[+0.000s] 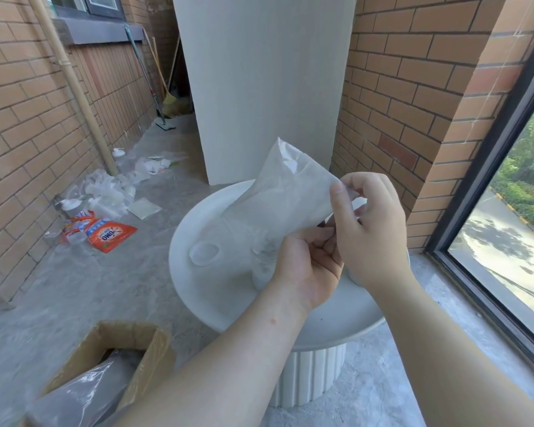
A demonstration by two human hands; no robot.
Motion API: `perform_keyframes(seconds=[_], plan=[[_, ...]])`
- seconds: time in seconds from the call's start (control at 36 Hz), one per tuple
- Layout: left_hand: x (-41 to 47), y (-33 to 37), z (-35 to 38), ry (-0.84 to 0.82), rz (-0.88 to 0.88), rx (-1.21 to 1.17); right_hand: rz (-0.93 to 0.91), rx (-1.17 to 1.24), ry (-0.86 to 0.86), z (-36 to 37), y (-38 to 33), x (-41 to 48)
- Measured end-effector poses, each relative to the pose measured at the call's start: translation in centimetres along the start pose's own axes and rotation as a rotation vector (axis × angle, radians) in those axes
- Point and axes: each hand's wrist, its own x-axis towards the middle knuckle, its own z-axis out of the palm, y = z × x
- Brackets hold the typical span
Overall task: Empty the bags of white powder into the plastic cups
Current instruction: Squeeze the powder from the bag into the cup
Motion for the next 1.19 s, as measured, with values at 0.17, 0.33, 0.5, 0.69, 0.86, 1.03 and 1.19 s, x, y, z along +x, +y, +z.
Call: perform_keyframes(seconds=[0.17,0.33,0.5,0.69,0.86,1.03,1.19], plan=[[0.1,0.0,0.1,-0.002,0.0,0.027,-0.05,-0.02,0.03,0.0,-0.4,-0.2],[-0.5,0.1,0.5,0.059,-0.009,0.07,-0.023,-0.006,0.025,0.1,-0.4,-0.2],[0.2,-0.4,0.0,0.17,0.025,0.219,-0.041,-0.048,-0.023,0.2,-0.6,0.3],[0.8,-1.3,-0.2,0.262,0.03,0.473,-0.046,-0.116,-0.086,0.9,-1.1,2.1],[0.4,-1.9,-0.3,0.262,0.128,0.898,-0.051,-0.127,-0.103,1.1,-1.7,3.1],[-0.2,-1.7,-0.7,0.258,0.237,1.409,-0.074,-0.118,-0.141,1.3,-1.9,3.0],[-0.8,-1.5,-0.8,0.246,0.316,1.638,-0.111,-0.11,-0.157,1.4,-2.3,3.1]])
